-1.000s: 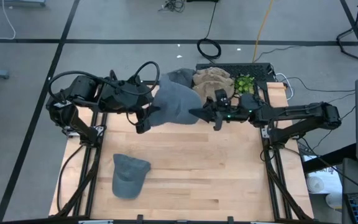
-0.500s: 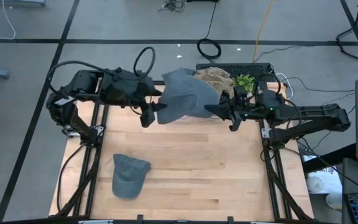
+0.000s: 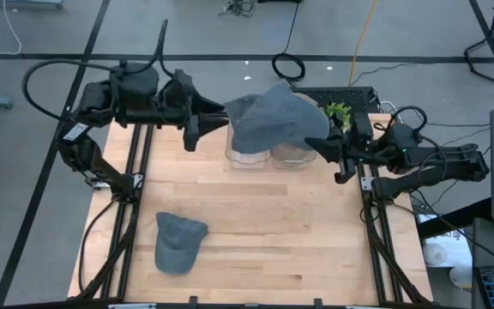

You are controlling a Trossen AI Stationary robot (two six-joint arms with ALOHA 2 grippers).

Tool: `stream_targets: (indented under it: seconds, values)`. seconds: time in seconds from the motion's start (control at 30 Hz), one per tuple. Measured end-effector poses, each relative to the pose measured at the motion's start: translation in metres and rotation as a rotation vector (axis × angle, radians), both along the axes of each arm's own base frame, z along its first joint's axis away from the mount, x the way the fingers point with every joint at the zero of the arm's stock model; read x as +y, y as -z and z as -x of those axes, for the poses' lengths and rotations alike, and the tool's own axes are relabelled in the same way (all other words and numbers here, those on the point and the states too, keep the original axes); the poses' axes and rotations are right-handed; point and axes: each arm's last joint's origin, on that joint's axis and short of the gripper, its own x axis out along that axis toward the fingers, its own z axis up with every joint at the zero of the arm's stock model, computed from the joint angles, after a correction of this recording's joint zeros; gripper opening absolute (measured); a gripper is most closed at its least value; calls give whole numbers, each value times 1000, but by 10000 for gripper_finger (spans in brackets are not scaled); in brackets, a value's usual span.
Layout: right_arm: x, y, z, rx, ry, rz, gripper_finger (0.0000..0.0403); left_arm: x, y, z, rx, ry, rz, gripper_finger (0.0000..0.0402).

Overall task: Pick & Place hat
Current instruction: Put the top blue cap into the left transparent bin

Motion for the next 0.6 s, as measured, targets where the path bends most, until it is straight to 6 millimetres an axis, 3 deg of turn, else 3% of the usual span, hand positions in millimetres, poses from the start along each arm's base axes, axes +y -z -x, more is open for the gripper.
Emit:
stream_targets:
  seconds: [0.23, 0.47, 0.6]
  values:
    - [0, -7, -5, -109, 32, 82, 0, 8, -9, -1, -100, 68, 31, 230]
    - [1, -6, -9, -98, 29, 80, 0, 9, -12, -3, -132, 72, 24, 230]
    - [1, -6, -8, -100, 28, 79, 0, 6, -12, -3, -138, 183, 47, 230]
